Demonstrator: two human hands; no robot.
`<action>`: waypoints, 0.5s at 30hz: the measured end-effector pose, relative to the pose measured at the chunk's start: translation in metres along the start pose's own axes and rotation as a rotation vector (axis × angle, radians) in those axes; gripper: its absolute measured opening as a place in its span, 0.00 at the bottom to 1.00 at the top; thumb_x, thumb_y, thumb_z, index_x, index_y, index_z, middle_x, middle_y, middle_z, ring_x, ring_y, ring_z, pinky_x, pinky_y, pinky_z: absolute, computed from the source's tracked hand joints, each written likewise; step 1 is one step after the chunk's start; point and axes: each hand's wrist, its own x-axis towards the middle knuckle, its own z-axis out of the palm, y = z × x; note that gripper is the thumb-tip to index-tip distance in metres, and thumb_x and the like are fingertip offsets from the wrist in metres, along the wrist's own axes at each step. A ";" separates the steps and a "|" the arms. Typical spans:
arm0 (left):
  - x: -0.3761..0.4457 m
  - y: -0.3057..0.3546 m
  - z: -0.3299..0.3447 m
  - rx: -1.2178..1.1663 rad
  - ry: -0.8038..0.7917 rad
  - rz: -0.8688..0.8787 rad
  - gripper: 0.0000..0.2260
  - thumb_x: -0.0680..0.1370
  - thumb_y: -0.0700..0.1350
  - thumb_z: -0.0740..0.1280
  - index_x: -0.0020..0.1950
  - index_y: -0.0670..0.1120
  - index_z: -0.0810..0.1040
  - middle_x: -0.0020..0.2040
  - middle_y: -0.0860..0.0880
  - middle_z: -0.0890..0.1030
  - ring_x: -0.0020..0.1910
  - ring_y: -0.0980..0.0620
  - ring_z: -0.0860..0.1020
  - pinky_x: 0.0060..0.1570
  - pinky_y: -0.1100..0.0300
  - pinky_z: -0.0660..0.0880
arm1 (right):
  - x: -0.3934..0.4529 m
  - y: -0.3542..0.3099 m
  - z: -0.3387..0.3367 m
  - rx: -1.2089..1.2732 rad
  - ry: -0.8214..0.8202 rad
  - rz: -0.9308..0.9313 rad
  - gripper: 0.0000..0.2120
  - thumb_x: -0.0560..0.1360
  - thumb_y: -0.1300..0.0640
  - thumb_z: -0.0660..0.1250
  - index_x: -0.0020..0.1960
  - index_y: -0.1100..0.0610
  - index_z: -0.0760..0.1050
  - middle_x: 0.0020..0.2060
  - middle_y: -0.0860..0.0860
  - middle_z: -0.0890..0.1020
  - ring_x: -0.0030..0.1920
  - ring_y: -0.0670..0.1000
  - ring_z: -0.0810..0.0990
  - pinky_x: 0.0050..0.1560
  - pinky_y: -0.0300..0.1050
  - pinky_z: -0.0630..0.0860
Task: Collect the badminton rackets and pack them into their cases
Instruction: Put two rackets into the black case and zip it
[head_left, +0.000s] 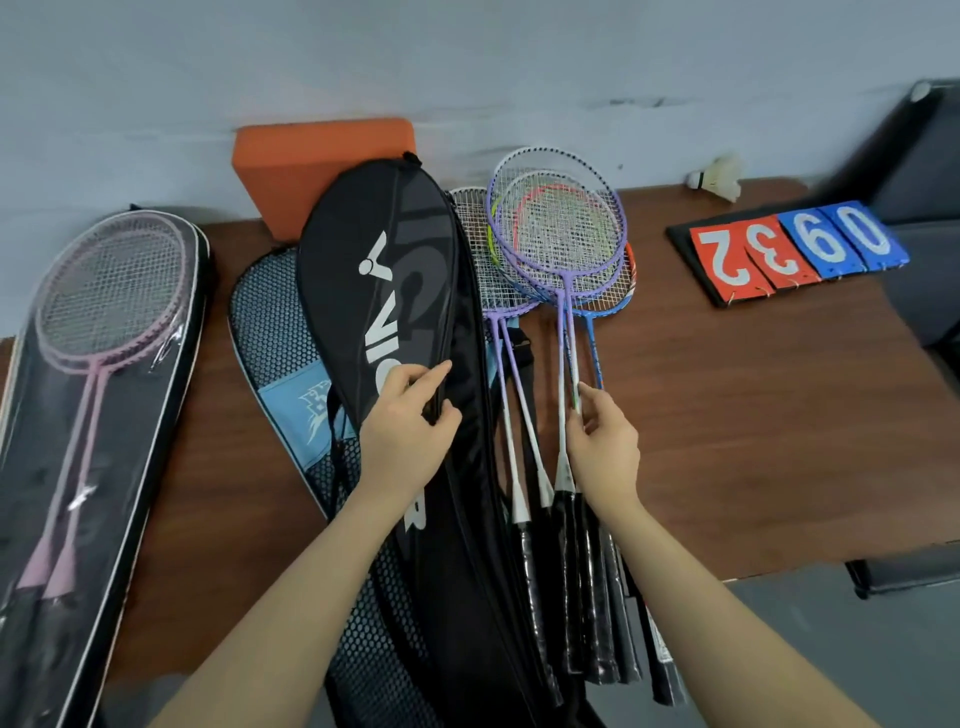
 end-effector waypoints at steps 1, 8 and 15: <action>0.001 0.000 0.001 -0.005 -0.003 0.002 0.19 0.72 0.40 0.69 0.63 0.48 0.76 0.48 0.59 0.70 0.36 0.64 0.72 0.35 0.75 0.64 | 0.000 0.001 0.000 -0.006 -0.017 0.009 0.16 0.76 0.59 0.61 0.64 0.53 0.73 0.42 0.47 0.77 0.41 0.50 0.75 0.46 0.49 0.72; 0.003 -0.005 0.003 -0.029 0.005 0.026 0.19 0.72 0.39 0.69 0.62 0.48 0.77 0.47 0.58 0.70 0.36 0.65 0.71 0.36 0.77 0.66 | -0.007 0.011 0.000 -0.057 -0.030 0.004 0.15 0.76 0.57 0.63 0.62 0.54 0.72 0.49 0.49 0.75 0.44 0.50 0.75 0.47 0.48 0.72; 0.008 -0.016 -0.002 0.012 -0.024 0.110 0.19 0.71 0.40 0.70 0.61 0.47 0.77 0.48 0.55 0.73 0.34 0.56 0.72 0.38 0.61 0.75 | 0.033 -0.002 0.007 -0.176 -0.102 -0.086 0.23 0.75 0.49 0.66 0.68 0.55 0.67 0.60 0.52 0.75 0.57 0.54 0.75 0.58 0.56 0.71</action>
